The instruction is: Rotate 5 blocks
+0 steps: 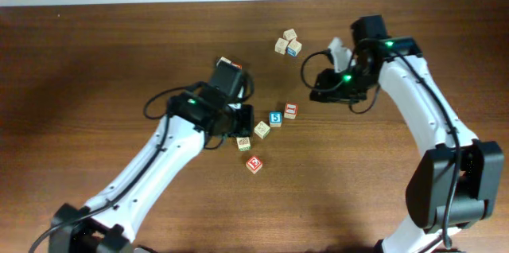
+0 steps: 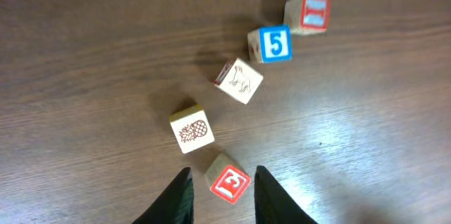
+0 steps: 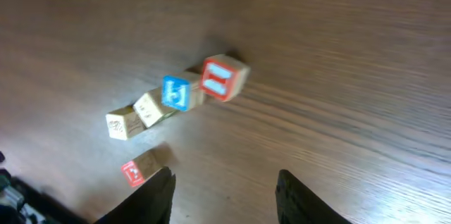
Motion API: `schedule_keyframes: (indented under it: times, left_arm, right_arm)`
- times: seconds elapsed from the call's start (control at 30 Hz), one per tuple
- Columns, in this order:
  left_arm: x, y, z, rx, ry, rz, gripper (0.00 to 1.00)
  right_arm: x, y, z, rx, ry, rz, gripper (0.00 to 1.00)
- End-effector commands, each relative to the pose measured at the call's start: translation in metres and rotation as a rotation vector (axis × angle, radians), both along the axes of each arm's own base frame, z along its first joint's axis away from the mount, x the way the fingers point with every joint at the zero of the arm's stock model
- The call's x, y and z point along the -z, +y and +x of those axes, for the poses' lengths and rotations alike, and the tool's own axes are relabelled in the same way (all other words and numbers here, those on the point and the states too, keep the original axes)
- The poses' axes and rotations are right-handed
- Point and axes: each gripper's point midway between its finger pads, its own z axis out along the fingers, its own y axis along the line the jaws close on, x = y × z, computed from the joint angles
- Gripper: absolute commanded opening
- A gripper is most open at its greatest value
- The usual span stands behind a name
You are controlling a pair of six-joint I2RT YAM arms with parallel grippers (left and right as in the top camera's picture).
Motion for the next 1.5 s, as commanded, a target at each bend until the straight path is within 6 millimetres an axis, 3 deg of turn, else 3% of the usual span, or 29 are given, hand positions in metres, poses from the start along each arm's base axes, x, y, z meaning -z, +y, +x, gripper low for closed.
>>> schedule_keyframes:
  times: [0.0, 0.23, 0.37, 0.5, 0.67, 0.73, 0.77, 0.9, 1.03, 1.17, 1.47]
  left_arm:
    - [0.040, 0.004, 0.003, 0.003, 0.039, 0.116, 0.31]
    - [0.091, -0.007, -0.004, -0.028, 0.142, 0.178, 0.39]
    - [0.091, -0.005, -0.005, -0.053, 0.149, 0.186, 0.43]
    - [0.092, 0.002, -0.007, -0.095, 0.160, 0.214, 0.57]
    - [0.107, 0.004, -0.008, -0.122, 0.195, 0.234, 0.57]
    - [0.108, 0.003, -0.006, -0.122, 0.196, 0.234, 0.55]
    - [0.108, 0.002, -0.005, -0.122, 0.194, 0.234, 0.48]
    - [0.109, 0.002, -0.003, -0.122, 0.188, 0.234, 0.37]
    - [0.109, 0.001, -0.003, -0.122, 0.187, 0.233, 0.17]
    - [0.099, -0.003, 0.006, -0.090, 0.161, 0.226, 0.15]
    - [0.078, 0.010, 0.058, -0.176, -0.043, 0.268, 0.19]
  right_arm:
    - [0.000, -0.004, 0.001, 0.012, 0.002, -0.009, 0.48]
    - [0.001, -0.004, 0.001, 0.012, 0.004, -0.009, 0.50]
    - [0.002, -0.004, 0.001, 0.012, 0.008, -0.009, 0.50]
    - [0.002, -0.004, 0.000, 0.012, 0.009, -0.009, 0.50]
    - [0.002, -0.004, -0.002, 0.011, 0.019, -0.010, 0.50]
    - [0.002, -0.004, -0.003, 0.011, 0.024, -0.011, 0.50]
    - [0.002, -0.004, -0.004, 0.011, 0.027, -0.011, 0.50]
    - [0.002, -0.004, -0.004, 0.011, 0.028, -0.011, 0.50]
    - [0.002, -0.004, -0.004, 0.011, 0.028, -0.011, 0.50]
    - [0.002, -0.004, -0.004, 0.011, 0.030, -0.011, 0.51]
    - [0.003, -0.002, -0.010, 0.004, 0.051, -0.014, 0.52]
